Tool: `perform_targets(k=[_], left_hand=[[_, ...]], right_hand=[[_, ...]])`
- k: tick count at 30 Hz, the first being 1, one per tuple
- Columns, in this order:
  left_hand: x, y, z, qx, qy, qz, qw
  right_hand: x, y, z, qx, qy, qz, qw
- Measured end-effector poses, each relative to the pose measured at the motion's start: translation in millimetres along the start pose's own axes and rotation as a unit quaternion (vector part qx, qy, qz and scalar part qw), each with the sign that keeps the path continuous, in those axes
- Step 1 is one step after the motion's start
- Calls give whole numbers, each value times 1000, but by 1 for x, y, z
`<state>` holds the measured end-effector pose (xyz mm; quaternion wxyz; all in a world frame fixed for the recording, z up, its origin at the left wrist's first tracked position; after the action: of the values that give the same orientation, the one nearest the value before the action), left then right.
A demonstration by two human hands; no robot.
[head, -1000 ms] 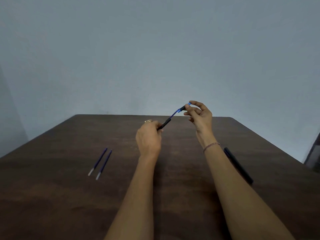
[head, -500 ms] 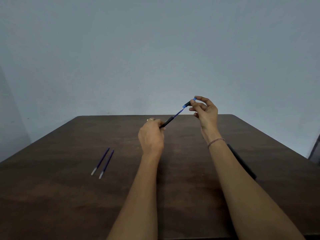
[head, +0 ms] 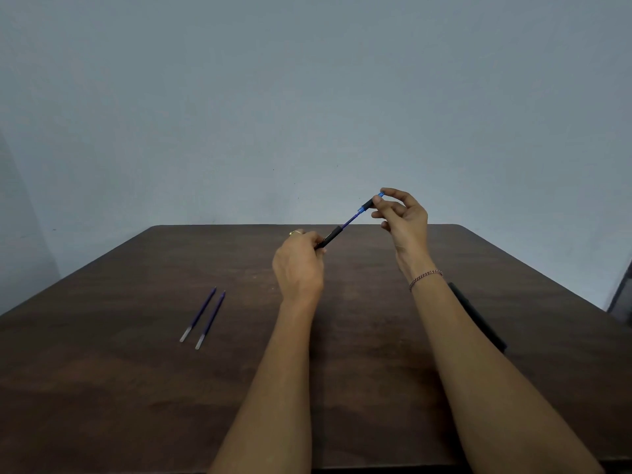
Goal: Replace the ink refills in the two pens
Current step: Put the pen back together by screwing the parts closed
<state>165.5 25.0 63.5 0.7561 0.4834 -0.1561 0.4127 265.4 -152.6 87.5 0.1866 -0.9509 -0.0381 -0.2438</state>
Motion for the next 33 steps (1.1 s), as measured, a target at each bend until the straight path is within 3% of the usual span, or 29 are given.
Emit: perform_targets(k=[23,33], left_hand=[[1,-1,-4,25,-8,3,1000],[0,1,1,28,-20,13,999]], right_hand=[[0,-5,12,18,-18,-38,999],[-5,-24,20,-15,-19,-112,993]])
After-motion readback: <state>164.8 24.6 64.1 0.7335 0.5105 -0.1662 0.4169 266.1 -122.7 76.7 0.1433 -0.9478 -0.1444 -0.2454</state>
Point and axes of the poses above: each hand's wrist, its own x-axis towards the middle knuckle, its own y-axis out of the back of the hand, z = x × y, the point moved 8 cm from there along x, towards the middle knuckle, and after that the axes turned 7 degrees about x, right-handed, at the moved point
